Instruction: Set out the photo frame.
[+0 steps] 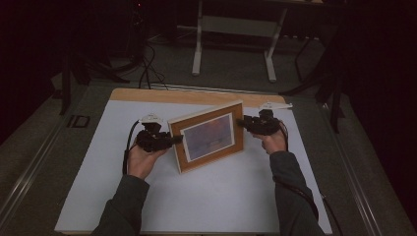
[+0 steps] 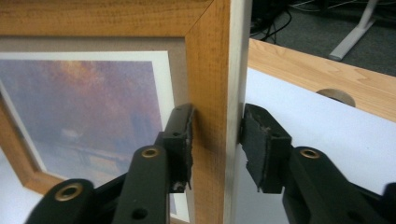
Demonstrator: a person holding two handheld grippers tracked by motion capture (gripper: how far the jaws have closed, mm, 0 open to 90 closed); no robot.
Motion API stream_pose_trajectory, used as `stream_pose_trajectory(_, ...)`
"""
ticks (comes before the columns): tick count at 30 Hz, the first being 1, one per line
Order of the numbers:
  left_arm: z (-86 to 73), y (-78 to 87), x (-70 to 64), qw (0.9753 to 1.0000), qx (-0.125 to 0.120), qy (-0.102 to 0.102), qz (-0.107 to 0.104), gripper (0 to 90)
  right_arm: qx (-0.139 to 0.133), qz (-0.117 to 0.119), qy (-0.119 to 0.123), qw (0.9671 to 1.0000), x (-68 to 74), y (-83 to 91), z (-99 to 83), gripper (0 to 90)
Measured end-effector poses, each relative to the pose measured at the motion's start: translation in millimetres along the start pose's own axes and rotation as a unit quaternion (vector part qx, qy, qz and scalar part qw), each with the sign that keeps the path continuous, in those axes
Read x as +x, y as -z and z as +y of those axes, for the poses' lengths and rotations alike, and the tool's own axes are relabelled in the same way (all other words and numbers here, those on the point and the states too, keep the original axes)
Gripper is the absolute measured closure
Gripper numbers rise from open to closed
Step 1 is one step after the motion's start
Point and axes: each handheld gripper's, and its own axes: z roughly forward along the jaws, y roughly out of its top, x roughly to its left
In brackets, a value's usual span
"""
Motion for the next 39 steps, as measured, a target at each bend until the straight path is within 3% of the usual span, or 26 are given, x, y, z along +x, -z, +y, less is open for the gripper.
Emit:
stream_pose_trajectory(7, 6.0, -2.2, 9.9, 0.9994, 0.015, -0.02, -0.026, 69.9, 0.012, 0.012, 0.001, 0.9999, -2.2, -7.1, 1.3, 54.1)
stream_pose_trajectory(15, 6.9, -4.1, 15.2, 0.9986, 0.012, -0.035, -0.039, 70.1, 0.024, 0.027, -0.001, 0.9993, -1.4, -15.6, 1.2, 43.4)
stream_pose_trajectory(31, 13.1, -12.8, 21.8, 0.9997, 0.002, -0.024, -0.011, 64.7, 0.023, 0.007, -0.001, 0.9997, 2.9, -8.0, -6.3, 52.5)
stream_pose_trajectory(39, 13.4, -17.5, 25.7, 0.9997, -0.008, -0.012, -0.02, 61.8, 0.016, -0.009, -0.004, 0.9998, 9.3, -1.2, -13.7, 54.8)
